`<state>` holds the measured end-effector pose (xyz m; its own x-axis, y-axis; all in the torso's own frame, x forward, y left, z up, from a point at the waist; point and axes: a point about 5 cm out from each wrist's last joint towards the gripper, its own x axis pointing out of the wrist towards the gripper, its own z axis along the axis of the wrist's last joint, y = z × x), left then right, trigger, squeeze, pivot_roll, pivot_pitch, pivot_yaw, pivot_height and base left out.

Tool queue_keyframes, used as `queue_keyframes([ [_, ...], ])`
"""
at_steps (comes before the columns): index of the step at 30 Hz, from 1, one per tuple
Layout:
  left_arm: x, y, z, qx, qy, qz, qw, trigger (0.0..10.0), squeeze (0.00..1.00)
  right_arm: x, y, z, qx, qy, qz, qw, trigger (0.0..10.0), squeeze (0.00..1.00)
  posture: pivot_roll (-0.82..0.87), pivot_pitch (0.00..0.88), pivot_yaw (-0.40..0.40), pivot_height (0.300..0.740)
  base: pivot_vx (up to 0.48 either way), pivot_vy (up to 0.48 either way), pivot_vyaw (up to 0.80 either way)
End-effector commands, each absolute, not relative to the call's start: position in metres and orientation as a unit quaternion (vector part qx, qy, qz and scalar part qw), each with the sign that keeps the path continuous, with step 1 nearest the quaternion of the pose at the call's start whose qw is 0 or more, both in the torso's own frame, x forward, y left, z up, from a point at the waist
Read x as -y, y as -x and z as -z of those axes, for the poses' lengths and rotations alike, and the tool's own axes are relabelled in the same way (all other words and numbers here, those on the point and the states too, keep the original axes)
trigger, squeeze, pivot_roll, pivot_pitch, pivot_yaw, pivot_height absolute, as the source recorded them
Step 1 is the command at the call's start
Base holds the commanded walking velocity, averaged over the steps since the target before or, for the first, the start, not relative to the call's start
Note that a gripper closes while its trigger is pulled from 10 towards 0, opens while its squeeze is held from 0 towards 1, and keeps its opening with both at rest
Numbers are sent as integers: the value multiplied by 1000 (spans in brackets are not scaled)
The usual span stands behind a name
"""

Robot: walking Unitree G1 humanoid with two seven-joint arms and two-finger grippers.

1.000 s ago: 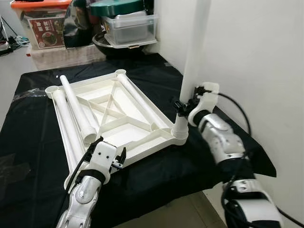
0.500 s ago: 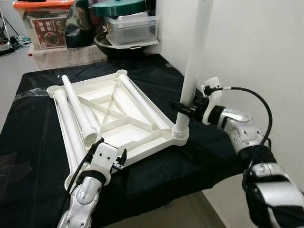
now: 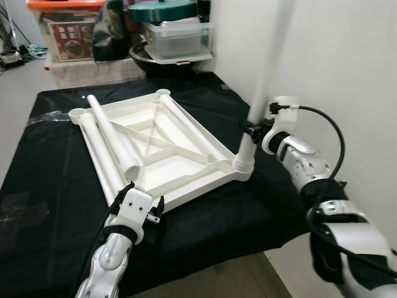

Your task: Building children table

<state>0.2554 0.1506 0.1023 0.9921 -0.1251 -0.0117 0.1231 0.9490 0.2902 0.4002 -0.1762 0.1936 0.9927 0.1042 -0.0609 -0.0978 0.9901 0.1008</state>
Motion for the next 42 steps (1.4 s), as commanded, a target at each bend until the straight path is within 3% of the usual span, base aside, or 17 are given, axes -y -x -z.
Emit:
queue_keyframes([
  [1,-150,-255,-103,9,-154,62,986,10000,0,162,-377,-153,-83,-113,33,990,0,0,104,0,-74,740,0,0,0],
  [3,-150,-255,-103,9,-154,62,986,10000,0,162,-377,-153,-83,-113,33,990,0,0,104,0,-74,740,0,0,0],
  [5,-152,-260,-108,16,-153,56,986,10000,0,104,-356,-139,-94,-132,6,987,0,0,118,0,-65,740,0,0,0],
  [12,-153,-263,-112,20,-154,56,986,10000,0,75,-363,-150,-89,-133,-41,986,0,0,103,0,-53,740,0,0,0],
  [13,-153,-264,-111,20,-156,59,986,10000,0,71,-370,-158,-92,-122,-56,987,10000,0,95,0,-52,740,0,0,0],
  [16,-152,-265,-111,20,-156,61,986,10000,0,73,-373,-167,-80,-119,-68,987,10000,27,89,0,-51,740,0,0,0],
  [17,-151,-266,-110,20,-154,63,986,10000,0,77,-373,-177,-65,-130,-77,986,10000,1000,81,0,-46,740,0,0,0],
  [19,-149,-266,-110,20,-151,65,986,10000,0,81,-370,-186,-48,-141,-96,984,10000,1000,77,0,-44,740,0,0,0],
  [20,-147,-266,-110,20,-148,67,986,10000,0,80,-366,-198,-23,-156,-156,975,10000,1000,71,0,-40,740,0,0,0],
  [21,-145,-266,-109,20,-147,71,986,10000,0,76,-357,-210,4,-152,-263,953,10000,0,64,0,-35,740,0,0,0],
  [24,-144,-266,-107,18,-147,76,986,10000,0,74,-341,-222,35,-119,-412,903,10000,0,59,0,-32,740,0,0,0],
  [29,-144,-267,-107,19,-149,78,986,10000,0,83,-332,-221,45,-59,-510,857,10000,0,61,0,-37,740,0,0,0],
  [32,-145,-270,-109,22,-150,77,985,10000,0,82,-324,-213,20,-19,-601,799,10000,0,72,0,-47,740,0,0,0],
  [38,-145,-267,-108,21,-149,75,986,10000,0,69,-312,-203,11,0,-644,765,10000,0,78,0,-52,740,0,0,0],
  [39,-146,-266,-107,20,-150,73,986,10000,0,68,-314,-201,10,-5,-639,769,4314,0,92,0,-61,740,0,0,0],
  [41,-146,-266,-107,20,-150,73,986,10000,0,68,-314,-201,10,-5,-639,769,4314,0,92,0,-61,740,0,0,0],
  [42,-147,-265,-107,19,-150,72,986,10000,0,69,-319,-200,9,-9,-623,782,0,0,97,0,-65,740,0,0,0],
])
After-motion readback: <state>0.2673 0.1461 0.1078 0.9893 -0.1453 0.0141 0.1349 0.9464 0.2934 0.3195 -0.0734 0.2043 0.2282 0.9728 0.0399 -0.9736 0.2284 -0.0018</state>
